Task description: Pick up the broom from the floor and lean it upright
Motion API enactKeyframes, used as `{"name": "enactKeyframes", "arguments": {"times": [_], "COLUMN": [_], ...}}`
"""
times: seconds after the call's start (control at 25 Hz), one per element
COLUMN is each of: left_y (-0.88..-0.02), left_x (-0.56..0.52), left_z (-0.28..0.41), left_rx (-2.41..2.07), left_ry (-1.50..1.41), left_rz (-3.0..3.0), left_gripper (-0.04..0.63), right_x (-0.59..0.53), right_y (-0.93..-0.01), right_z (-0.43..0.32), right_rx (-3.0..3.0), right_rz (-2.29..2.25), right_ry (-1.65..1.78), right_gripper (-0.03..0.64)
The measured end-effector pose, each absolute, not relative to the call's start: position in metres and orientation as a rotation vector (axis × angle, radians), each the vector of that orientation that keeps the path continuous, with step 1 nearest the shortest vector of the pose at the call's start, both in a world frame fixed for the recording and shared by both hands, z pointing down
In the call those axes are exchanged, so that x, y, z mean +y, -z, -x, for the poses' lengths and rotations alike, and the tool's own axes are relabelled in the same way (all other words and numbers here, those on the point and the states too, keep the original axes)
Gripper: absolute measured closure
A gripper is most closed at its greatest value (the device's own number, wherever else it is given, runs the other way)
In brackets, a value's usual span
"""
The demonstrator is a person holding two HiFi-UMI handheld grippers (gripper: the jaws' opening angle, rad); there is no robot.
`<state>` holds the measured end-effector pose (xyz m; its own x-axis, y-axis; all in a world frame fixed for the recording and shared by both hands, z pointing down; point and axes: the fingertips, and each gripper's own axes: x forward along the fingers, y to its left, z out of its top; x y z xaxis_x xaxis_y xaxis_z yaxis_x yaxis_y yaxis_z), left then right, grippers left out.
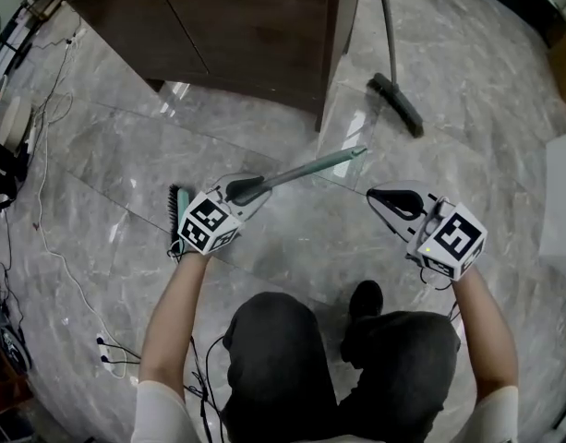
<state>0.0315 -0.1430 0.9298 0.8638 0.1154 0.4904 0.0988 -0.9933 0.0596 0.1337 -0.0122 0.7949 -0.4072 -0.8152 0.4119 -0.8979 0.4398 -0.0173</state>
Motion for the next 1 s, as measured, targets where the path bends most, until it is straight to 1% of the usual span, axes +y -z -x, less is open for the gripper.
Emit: {"name": "enactKeyframes", "arguments": {"times": [0.32,0.72,1.0], "left_y": [-0.869,-0.821,-0.774], "left_x": [-0.169,-0.188,-0.211], "left_z": [0.0,0.053,0.081], "left_rx": [-0.018,-0.179,-0.338], "left_ry": [-0.593,-0.463,-0.348], "left_rz": [-3.063,-3.09,-3.057], "left_gripper": [0.508,0.51,0.517], "right_x": [-0.037,-0.052,-0.069], "right_y": [-0.761,-0.734,-0.694], "right_z": [-0.095,-0.055,-0.031], "right_rx": [-2.382,-2.356,-2.366], "right_rz": [-1.441,-1.421,-1.403], "right_ry": [-0.247,-0.219,-0.136], "right_gripper": [0.617,0.617,0.617]}}
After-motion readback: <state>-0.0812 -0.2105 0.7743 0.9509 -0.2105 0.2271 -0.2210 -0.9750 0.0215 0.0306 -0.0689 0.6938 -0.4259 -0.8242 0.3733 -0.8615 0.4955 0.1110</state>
